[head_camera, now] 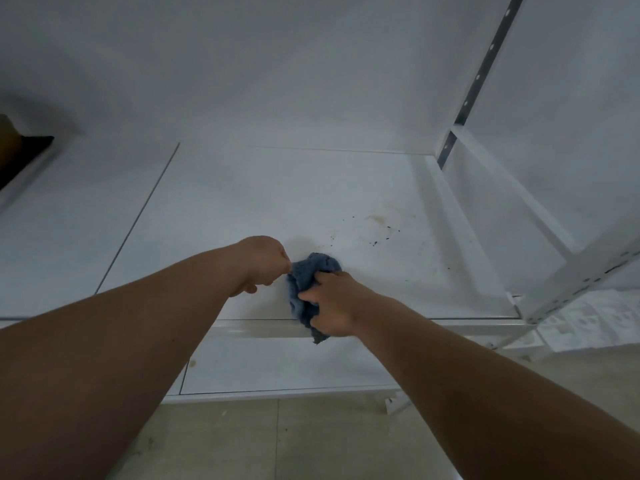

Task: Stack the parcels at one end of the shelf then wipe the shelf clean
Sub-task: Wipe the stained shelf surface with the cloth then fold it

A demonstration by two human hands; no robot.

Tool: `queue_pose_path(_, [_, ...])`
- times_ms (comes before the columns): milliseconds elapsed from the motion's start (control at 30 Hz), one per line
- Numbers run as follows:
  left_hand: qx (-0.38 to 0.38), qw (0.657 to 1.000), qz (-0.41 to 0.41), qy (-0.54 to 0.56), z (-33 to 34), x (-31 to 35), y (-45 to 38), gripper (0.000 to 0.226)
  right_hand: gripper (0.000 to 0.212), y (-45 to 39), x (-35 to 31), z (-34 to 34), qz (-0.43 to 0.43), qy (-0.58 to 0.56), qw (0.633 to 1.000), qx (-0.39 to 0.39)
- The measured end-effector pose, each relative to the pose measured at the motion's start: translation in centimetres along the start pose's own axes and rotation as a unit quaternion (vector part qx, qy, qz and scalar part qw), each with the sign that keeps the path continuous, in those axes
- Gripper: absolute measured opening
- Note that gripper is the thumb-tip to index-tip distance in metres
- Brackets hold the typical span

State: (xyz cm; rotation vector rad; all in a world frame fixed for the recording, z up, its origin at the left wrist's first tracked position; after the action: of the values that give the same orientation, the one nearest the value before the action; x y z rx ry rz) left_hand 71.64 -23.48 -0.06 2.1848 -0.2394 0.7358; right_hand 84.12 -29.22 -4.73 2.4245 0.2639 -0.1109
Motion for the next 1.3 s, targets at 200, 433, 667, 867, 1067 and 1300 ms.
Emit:
queue_pose_path(200, [0.073,0.992,0.013,-0.106,-0.8,-0.7,-2.3,0.034,0.054,-1.4,-0.4,1.2,-0.071,0.041,0.990,0.116])
queue_pose_path(433, [0.142,0.980,0.039,-0.135,-1.7,-0.9,-5.7,0.035,0.055,-4.9,-0.8,-0.4,-0.073,0.065,0.982,0.164])
queue_pose_path(667, [0.177,0.971,0.068,-0.144,-2.7,-1.0,-8.6,0.029,0.053,-7.9,2.9,-3.2,-0.005,-0.006,0.988,0.154])
queue_pose_path(867, [0.133,0.971,0.035,-0.196,-1.7,-0.4,-10.0,0.047,0.048,-6.7,5.5,-3.6,0.165,-0.090,0.961,0.201])
queue_pose_path(1067, [0.137,0.961,0.023,-0.239,-2.1,-0.4,-10.3,0.021,0.060,-6.9,0.0,-2.0,-0.002,-0.063,0.977,0.202])
queue_pose_path(1300, [0.210,0.934,0.096,-0.274,-0.9,0.0,-9.6,0.042,0.053,-9.6,3.0,-4.0,-0.022,-0.048,0.975,0.214])
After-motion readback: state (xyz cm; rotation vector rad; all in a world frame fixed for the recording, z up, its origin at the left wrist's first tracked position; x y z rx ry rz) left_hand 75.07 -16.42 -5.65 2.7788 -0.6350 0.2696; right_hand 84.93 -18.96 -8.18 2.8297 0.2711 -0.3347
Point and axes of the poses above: each hand's wrist, its own y-axis away from the middle knuckle, its own z-axis out of the palm, x = y × z, the point moved 3 cm from there along -y, towards the middle knuckle, and after that the axes turned 14 degrees about -x, right-handed, at the moved point
